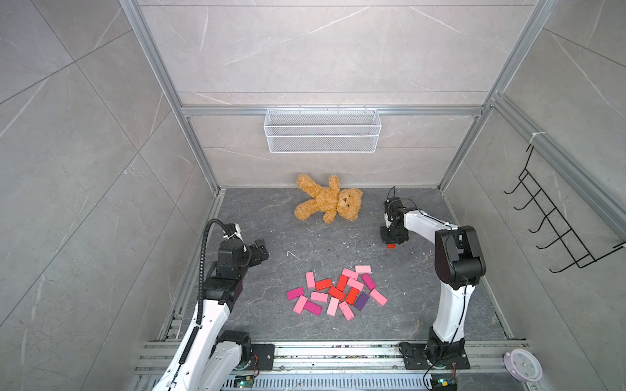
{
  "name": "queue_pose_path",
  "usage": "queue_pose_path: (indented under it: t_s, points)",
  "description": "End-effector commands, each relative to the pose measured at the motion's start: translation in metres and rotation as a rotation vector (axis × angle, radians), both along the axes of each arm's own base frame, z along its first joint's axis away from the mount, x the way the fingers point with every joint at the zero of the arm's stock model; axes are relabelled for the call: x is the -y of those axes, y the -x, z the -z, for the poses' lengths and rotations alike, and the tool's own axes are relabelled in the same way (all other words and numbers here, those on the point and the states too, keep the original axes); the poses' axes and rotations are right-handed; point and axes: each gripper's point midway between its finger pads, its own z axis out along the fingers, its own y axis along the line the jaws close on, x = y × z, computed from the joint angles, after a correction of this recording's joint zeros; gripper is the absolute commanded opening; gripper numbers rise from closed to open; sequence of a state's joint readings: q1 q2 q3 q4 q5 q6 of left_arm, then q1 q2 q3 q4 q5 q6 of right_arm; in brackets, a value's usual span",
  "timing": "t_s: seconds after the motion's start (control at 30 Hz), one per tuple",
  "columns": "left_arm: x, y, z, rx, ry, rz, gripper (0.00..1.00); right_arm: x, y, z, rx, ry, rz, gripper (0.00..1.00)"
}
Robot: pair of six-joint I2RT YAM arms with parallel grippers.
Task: Assemble the letter t with building blocks
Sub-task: Place the building block at the center of the board.
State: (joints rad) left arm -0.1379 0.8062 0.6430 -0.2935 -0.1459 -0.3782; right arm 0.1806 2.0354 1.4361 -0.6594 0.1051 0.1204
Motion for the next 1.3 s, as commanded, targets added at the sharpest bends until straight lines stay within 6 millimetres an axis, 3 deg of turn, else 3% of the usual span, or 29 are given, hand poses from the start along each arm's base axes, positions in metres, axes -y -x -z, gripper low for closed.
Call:
queue_pose_path:
  t_s: [0.0, 0.43, 0.77, 1.0, 1.13, 1.27]
  points:
    - [0.003, 0.001, -0.002, 0.008, 0.01, 0.011, 0.99, 0.0, 0.001, 0.004, -0.03, -0.015, 0.035, 0.25]
    - [0.002, 0.002, -0.002, 0.007, 0.01, 0.008, 0.99, 0.001, 0.005, 0.012, -0.057, -0.034, 0.077, 0.31]
    - [0.002, 0.003, -0.001, 0.006, 0.01, 0.009, 0.99, 0.0, 0.005, 0.007, -0.057, -0.041, 0.076, 0.49]
    - [0.002, 0.003, -0.001, 0.008, 0.011, 0.01, 0.99, -0.01, 0.006, -0.03, 0.01, -0.084, -0.024, 0.72]
    - [0.002, 0.003, -0.001, 0.009, 0.013, 0.009, 0.99, -0.027, 0.014, -0.055, 0.073, -0.077, -0.207, 0.75]
    - [0.002, 0.002, 0.0, 0.009, 0.012, 0.008, 0.99, -0.063, 0.035, -0.073, 0.174, -0.068, -0.501, 0.76]
